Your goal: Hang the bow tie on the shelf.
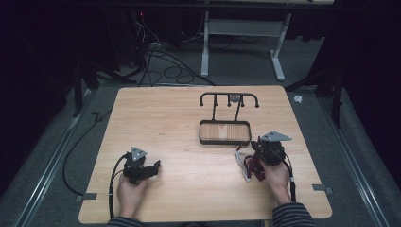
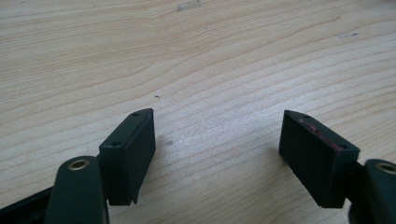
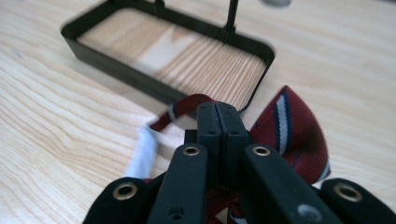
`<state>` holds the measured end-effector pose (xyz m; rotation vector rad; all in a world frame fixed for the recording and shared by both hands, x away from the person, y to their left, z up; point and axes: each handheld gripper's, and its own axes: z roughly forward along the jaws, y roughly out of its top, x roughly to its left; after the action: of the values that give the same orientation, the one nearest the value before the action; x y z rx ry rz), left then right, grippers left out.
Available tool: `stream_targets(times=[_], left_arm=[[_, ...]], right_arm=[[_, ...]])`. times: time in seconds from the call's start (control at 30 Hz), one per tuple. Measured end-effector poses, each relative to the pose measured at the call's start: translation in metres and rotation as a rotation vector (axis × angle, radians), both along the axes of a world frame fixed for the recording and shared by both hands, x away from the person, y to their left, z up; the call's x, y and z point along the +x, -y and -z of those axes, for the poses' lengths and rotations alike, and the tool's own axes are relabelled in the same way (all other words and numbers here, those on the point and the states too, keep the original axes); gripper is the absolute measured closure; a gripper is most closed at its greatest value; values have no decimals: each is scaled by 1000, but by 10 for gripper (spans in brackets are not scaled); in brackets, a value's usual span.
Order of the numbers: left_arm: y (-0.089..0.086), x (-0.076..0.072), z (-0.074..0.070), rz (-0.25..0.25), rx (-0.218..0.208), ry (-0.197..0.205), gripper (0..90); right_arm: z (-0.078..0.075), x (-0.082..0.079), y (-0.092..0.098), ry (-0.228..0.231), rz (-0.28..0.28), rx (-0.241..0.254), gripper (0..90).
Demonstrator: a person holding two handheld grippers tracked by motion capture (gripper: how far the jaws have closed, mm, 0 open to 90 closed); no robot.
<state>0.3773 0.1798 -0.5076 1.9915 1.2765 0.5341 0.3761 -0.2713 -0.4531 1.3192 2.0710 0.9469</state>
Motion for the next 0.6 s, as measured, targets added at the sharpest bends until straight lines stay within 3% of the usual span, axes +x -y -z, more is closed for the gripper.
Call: stream_targets(times=[0.13,0.6], left_arm=[[0,0,0,-1,1,1,276],[0,0,0,0,-1,0,276]], right_arm=[[-19,-8,2,59,-9,6,900],[-54,-13,-11,147,-68,16,900]])
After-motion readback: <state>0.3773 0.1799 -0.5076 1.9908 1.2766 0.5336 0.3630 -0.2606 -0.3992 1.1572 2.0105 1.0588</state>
